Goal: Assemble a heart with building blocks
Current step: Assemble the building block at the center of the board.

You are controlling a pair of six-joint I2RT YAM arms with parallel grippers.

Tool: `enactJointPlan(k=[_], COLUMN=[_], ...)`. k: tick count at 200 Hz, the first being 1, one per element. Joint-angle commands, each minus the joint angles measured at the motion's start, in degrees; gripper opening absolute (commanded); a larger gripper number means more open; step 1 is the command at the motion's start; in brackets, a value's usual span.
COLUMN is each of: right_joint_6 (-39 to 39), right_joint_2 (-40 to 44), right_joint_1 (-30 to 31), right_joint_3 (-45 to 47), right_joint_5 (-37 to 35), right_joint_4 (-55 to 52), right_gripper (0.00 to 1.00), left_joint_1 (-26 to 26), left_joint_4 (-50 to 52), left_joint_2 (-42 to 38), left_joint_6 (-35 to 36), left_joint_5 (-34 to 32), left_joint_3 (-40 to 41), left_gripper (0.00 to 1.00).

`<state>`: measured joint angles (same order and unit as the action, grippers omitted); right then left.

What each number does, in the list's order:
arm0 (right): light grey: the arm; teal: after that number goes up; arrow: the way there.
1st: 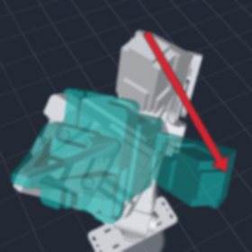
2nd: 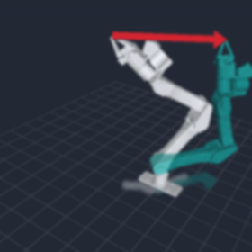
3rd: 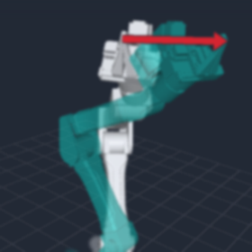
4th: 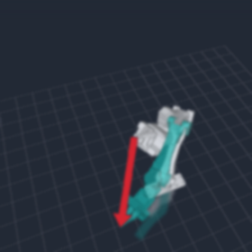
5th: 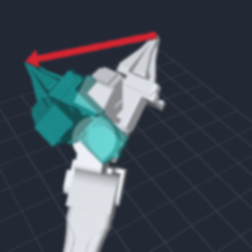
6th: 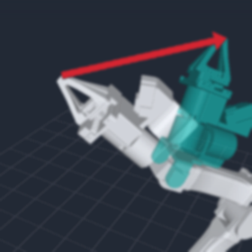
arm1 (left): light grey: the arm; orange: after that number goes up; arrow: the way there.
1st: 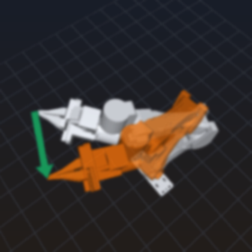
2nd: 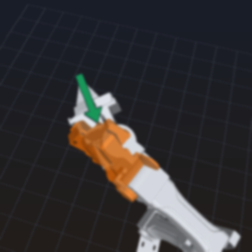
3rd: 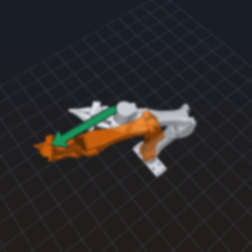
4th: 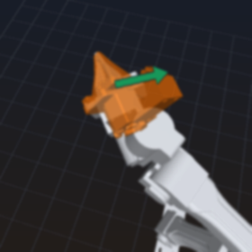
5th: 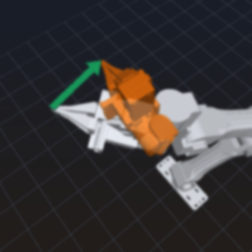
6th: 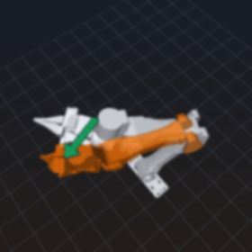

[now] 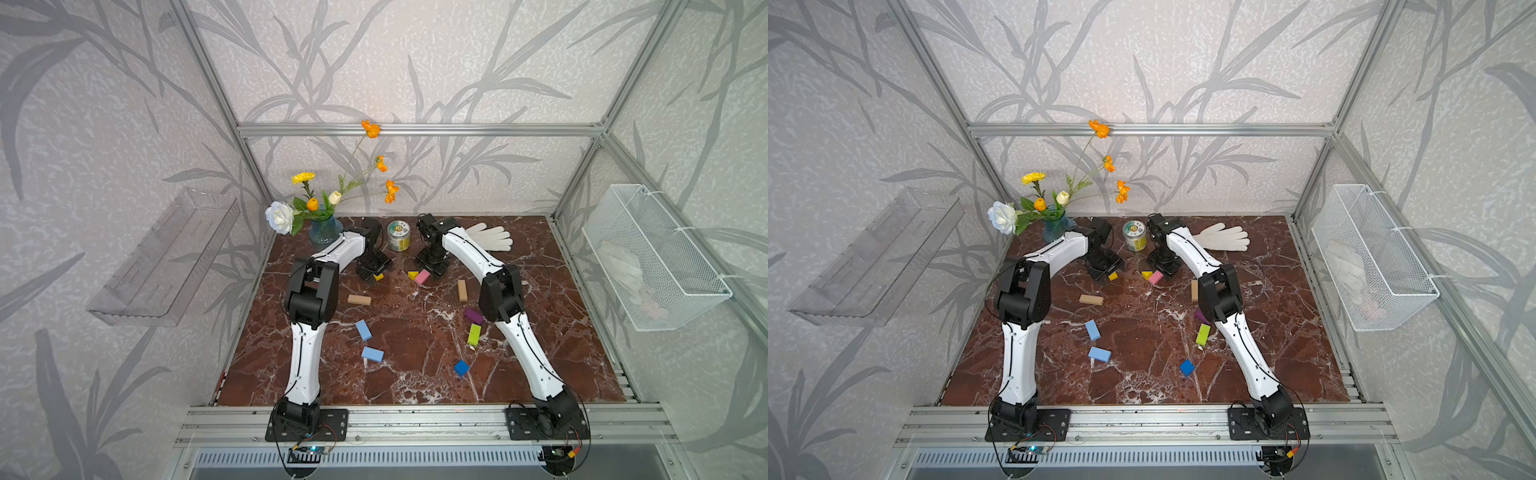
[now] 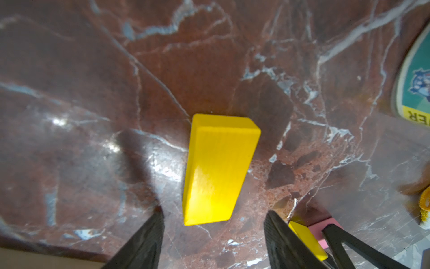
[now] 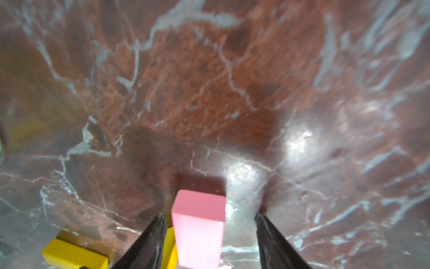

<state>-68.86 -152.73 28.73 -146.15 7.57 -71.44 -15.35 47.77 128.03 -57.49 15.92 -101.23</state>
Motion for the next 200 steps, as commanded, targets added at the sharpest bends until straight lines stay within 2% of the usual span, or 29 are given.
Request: enactJointPlan(k=[1, 39, 67, 127, 200], right_joint_6=[1.93, 3.72, 4.56, 5.58, 5.12], right_joint_2=[5.61, 13.35, 15.43, 15.70, 14.65], right_joint_1=[-2.20, -4.72, -5.45, -6.28, -5.79], right_joint_3=[0.63, 5.52, 6.03, 5.97, 7.90], right_joint_5=[-5.13, -7.99, -8.69, -8.21, -6.78], right_joint_4=[-3.59, -1.56, -1.77, -2.08, -1.31], right_gripper=[0.64, 0.65, 0.65, 0.64, 0.60], left_joint_1=[0.41, 0.50, 0.67, 2.68, 2.79], left_joint_4=[2.83, 4.94, 7.21, 10.78, 14.66], left_joint_2=[3.84, 5.88, 8.01, 11.40, 16.60], left_joint_6=[0.97, 1.45, 2.23, 5.63, 9.93], left_joint_5=[-3.08, -4.21, -4.87, -5.16, -5.53], left_joint_3=[-0.02, -3.32, -7.11, -12.97, -20.60], left_gripper=[0.70, 0.69, 0.68, 0.66, 0.63])
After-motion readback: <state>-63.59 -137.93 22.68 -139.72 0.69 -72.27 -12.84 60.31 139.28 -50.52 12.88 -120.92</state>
